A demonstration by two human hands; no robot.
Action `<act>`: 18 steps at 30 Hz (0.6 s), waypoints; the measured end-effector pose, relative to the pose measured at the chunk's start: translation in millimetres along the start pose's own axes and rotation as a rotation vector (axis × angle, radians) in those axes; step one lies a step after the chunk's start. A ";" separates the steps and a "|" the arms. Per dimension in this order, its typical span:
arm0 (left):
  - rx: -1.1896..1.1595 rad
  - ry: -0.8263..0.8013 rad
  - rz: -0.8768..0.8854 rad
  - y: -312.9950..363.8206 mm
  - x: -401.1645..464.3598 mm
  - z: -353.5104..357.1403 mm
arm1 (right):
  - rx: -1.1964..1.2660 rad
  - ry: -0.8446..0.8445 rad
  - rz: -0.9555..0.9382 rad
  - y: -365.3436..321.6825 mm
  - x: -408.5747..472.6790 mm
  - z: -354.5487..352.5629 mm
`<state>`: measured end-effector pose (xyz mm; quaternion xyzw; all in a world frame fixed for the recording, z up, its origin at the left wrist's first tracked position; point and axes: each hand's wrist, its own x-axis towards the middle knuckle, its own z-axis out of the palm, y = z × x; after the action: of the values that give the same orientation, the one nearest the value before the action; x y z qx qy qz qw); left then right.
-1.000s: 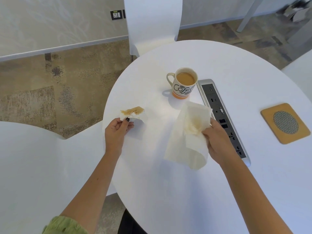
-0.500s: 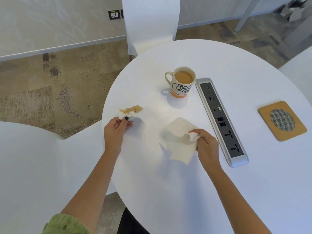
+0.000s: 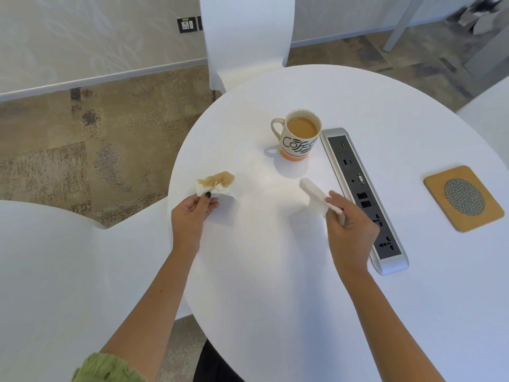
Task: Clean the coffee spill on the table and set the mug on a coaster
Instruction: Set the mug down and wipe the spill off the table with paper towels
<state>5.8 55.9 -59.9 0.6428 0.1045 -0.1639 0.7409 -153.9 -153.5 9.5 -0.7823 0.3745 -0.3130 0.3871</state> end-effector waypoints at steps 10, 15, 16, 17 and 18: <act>-0.017 0.021 -0.024 -1.9 2.7 -0.6 | -0.526 -0.543 -0.012 44.8 -2.6 52.8; -0.006 0.021 -0.019 -0.3 1.5 0.3 | -0.615 -0.616 -0.086 45.5 5.1 76.4; -0.007 0.022 -0.018 -0.1 1.4 0.2 | -0.619 -0.650 -0.108 42.5 7.5 82.2; -0.013 0.023 -0.018 0.0 1.4 0.1 | -0.618 -0.687 -0.130 39.0 8.9 89.0; -0.021 0.025 -0.017 0.1 1.4 0.0 | -0.614 -0.723 -0.156 35.0 7.7 96.0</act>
<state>7.1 55.7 -60.4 0.6359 0.1210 -0.1613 0.7450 -87.1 -139.0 -66.8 -0.9449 0.2312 0.0761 0.2188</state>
